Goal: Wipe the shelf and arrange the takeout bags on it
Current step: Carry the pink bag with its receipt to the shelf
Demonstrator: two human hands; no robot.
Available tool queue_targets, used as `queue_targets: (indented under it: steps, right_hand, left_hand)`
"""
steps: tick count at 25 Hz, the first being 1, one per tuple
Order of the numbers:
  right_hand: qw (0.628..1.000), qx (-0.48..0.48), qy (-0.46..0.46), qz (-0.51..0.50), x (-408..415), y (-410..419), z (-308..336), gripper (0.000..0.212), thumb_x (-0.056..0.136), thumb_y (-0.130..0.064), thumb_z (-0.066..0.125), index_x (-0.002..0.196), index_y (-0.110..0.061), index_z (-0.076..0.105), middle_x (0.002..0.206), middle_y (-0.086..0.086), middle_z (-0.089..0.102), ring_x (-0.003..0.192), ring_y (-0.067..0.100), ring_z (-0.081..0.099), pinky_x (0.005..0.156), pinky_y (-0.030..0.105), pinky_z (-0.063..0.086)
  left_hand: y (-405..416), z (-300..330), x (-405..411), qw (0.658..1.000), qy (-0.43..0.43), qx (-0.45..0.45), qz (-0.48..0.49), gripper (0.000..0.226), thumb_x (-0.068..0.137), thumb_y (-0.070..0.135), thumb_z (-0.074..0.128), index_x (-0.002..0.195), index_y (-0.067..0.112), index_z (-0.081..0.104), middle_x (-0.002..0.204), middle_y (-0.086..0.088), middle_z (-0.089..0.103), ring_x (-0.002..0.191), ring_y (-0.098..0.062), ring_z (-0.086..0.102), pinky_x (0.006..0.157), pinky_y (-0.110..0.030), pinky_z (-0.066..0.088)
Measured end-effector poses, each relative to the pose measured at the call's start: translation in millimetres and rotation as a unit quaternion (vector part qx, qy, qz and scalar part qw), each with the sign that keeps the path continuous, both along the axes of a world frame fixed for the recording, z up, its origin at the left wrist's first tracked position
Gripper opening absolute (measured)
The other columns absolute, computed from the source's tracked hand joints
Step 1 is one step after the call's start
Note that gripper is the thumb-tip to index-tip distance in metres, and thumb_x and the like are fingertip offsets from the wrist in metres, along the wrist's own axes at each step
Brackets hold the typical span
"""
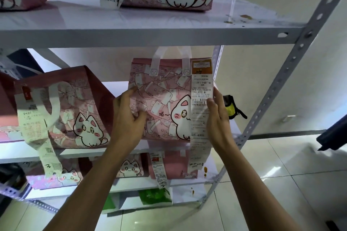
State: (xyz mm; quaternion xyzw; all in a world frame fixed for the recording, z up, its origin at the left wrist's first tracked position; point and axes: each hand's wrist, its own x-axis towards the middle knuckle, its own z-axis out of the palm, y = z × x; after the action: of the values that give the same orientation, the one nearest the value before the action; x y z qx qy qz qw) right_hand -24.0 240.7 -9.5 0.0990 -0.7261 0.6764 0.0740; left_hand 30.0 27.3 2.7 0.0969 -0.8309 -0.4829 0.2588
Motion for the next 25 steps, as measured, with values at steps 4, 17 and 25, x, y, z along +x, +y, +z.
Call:
queue_targets:
  steps: [4, 17, 25]
  right_hand:
    - [1.000, -0.021, -0.005, -0.004, 19, 7, -10, 0.042, 0.111, -0.030, 0.027, 0.149, -0.030, 0.042, 0.133, -0.008, 0.063, 0.118, 0.004, 0.061, 0.098, 0.026, 0.053]
    - [0.997, -0.020, -0.015, -0.067, 83, 24, -16, 0.035, 0.109, -0.014, 0.035, 0.135, -0.017, 0.058, 0.112, -0.008, 0.071, 0.100, 0.004, 0.069, 0.083, 0.022, 0.056]
    - [0.983, -0.057, -0.049, -0.170, 155, 27, -2, 0.035, 0.108, -0.016, 0.036, 0.128, -0.026, 0.063, 0.110, -0.003, 0.074, 0.094, 0.011, 0.073, 0.073, 0.023, 0.058]
  left_hand:
    - [6, -8, 26, 1.000, 0.009, -0.002, 0.007, 0.047, 0.098, 0.017, 0.057, 0.140, 0.033, 0.044, 0.139, 0.001, 0.036, 0.112, 0.004, 0.054, 0.092, -0.026, 0.053]
    - [23, -11, 82, 0.999, -0.004, 0.031, -0.039, 0.044, 0.099, 0.014, 0.057, 0.138, 0.032, 0.047, 0.140, 0.003, 0.031, 0.085, 0.018, 0.062, 0.064, -0.010, 0.055]
    - [17, -8, 103, 0.990, 0.005, 0.022, -0.141, 0.047, 0.095, 0.013, 0.060, 0.132, 0.039, 0.048, 0.136, 0.003, 0.033, 0.118, -0.023, 0.056, 0.074, -0.016, 0.058]
